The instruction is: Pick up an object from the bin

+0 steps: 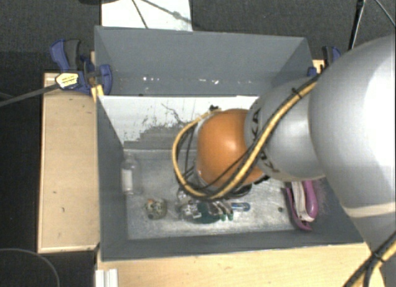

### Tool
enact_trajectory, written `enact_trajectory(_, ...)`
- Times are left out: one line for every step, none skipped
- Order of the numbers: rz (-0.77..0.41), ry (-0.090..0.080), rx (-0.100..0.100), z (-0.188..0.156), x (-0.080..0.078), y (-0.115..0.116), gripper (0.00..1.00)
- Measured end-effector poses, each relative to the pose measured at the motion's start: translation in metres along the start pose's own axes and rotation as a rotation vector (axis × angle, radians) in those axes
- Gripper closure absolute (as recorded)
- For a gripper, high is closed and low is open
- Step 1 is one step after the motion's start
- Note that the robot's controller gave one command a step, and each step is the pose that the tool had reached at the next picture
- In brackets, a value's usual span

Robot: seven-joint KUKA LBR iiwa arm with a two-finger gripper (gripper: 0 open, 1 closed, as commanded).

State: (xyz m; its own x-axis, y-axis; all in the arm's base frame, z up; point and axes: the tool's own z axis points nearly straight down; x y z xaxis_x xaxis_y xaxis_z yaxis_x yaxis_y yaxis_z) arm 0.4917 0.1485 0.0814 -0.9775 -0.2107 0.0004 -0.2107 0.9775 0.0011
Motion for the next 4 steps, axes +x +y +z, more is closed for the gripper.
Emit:
enact_trajectory(0.002,0.0,0.0,0.0,-0.0001,-0.0001,0.0)
enact_trajectory(0.006,0.0,0.0,0.0,0.0,-0.0001,1.0)
enact_trajectory(0.007,0.0,0.0,0.0,-0.0001,-0.0001,0.0)
enact_trajectory(0.01,0.0,0.0,0.0,0.0,-0.0001,1.0)
